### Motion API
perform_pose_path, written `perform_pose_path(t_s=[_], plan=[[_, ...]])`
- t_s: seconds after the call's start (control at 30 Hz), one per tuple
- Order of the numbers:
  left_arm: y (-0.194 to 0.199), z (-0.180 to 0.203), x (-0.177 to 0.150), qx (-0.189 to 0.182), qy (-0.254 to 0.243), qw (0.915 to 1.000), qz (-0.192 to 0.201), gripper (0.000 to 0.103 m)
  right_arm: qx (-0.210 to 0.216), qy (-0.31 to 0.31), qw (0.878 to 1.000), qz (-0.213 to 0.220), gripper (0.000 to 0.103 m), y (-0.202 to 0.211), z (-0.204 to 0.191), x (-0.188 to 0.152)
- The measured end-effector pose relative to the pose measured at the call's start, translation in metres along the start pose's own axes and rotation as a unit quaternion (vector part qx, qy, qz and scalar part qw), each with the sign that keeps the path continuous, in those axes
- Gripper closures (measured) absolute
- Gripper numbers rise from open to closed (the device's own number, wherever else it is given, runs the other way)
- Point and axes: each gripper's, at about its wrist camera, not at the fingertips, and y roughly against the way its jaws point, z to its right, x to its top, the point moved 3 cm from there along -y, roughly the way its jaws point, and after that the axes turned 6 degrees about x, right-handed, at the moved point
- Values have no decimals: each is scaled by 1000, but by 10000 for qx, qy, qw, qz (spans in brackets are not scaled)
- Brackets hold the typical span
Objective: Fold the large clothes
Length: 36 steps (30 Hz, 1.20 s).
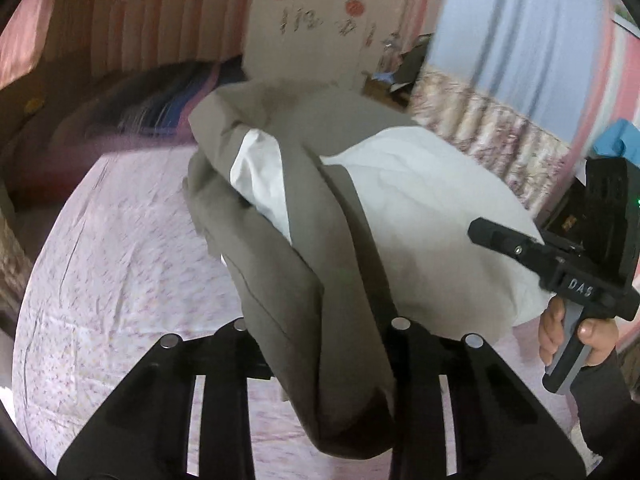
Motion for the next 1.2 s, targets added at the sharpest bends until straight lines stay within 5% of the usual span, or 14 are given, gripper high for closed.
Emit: perform_pose_path(t_s=[0.17,0.33,0.43,0.57,0.67,0.87,1.07,1.2], plan=[[1,82,-22,-268,-628,9977,27,77,-763,364,9963,-134,62,64,23,-30],[-31,138,-63,-389,-997,9940,-243,73,-1304,601,9849,-970,62,78,60,-82],[-39,143,-81,-85,-1104,9936,-206,48,-1364,520,9856,-851,55,90,67,-86],[-43,107,-87,113,-510,9983,-266,4,-1887,903,9754,-699,13,90,70,-86],[-45,95,-90,-88,-276,9987,-418,3,-1719,505,9811,-736,4,98,89,-85],[-4,80,-95,267,-330,9989,-213,3,-2004,-285,9771,-660,2,131,99,-88],[34,95,-85,1245,-701,9894,261,3,-3042,-122,9525,-35,2,150,64,-85],[54,97,-88,1601,-640,9842,412,3,-2909,-469,9555,135,2,157,40,-83]])
